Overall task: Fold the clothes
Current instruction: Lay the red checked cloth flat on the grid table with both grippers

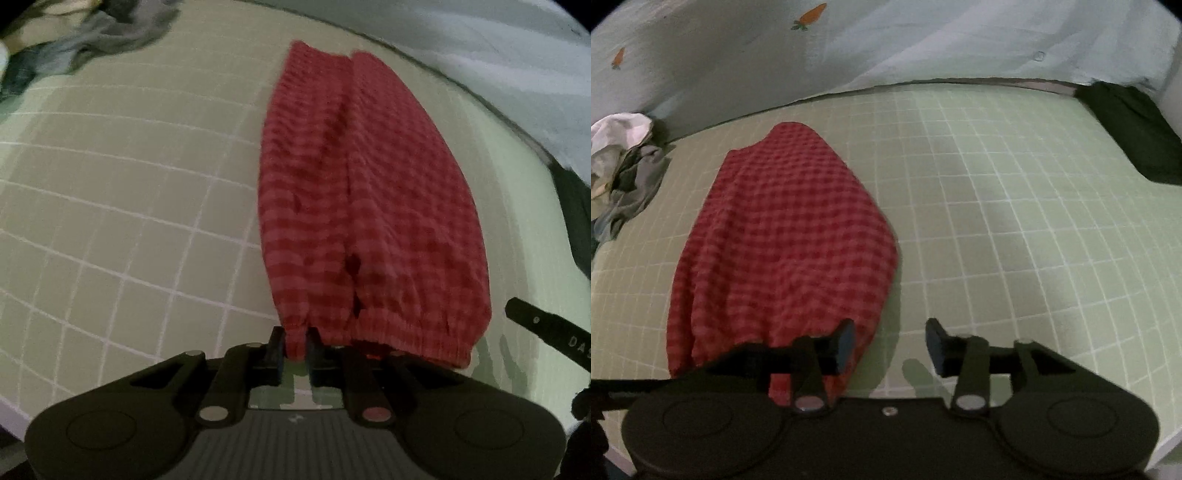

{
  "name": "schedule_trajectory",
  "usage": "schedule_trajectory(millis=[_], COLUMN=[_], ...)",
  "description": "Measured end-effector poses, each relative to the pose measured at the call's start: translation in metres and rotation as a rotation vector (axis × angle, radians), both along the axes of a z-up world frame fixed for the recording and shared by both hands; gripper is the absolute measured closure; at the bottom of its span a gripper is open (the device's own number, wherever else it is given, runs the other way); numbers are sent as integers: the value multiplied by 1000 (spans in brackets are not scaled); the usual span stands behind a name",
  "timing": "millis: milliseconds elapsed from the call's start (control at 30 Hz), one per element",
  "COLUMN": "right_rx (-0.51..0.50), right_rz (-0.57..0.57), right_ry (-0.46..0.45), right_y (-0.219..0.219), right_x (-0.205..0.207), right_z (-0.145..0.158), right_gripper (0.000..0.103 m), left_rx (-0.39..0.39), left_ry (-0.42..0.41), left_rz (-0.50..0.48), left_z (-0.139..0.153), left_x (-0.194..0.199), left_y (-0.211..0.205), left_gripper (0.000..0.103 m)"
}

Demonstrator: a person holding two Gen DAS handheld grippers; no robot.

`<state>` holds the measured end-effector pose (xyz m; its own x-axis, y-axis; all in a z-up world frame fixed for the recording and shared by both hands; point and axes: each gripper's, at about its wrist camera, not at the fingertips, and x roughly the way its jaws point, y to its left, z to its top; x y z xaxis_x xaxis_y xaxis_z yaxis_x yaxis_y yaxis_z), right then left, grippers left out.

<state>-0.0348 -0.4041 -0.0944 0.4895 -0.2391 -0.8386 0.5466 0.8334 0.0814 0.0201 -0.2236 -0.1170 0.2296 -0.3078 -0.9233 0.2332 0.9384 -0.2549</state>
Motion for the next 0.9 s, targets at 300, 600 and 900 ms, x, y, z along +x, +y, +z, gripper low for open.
schedule_trajectory(millis=[300,600,900], right_rx=[-6,-2,14], right_rz=[54,111,142], right_ry=[-82,-87,7], right_y=[23,55,50], right_x=[54,136,164], right_z=[2,-10,-27], right_gripper=[31,28,76], left_rx=[22,-17,-6], left_ry=[-56,-19,-10], left_rz=[15,-82,-161], left_z=[15,-6,-15], left_x=[18,72,96], left_y=[25,26,6], left_gripper=[77,72,72])
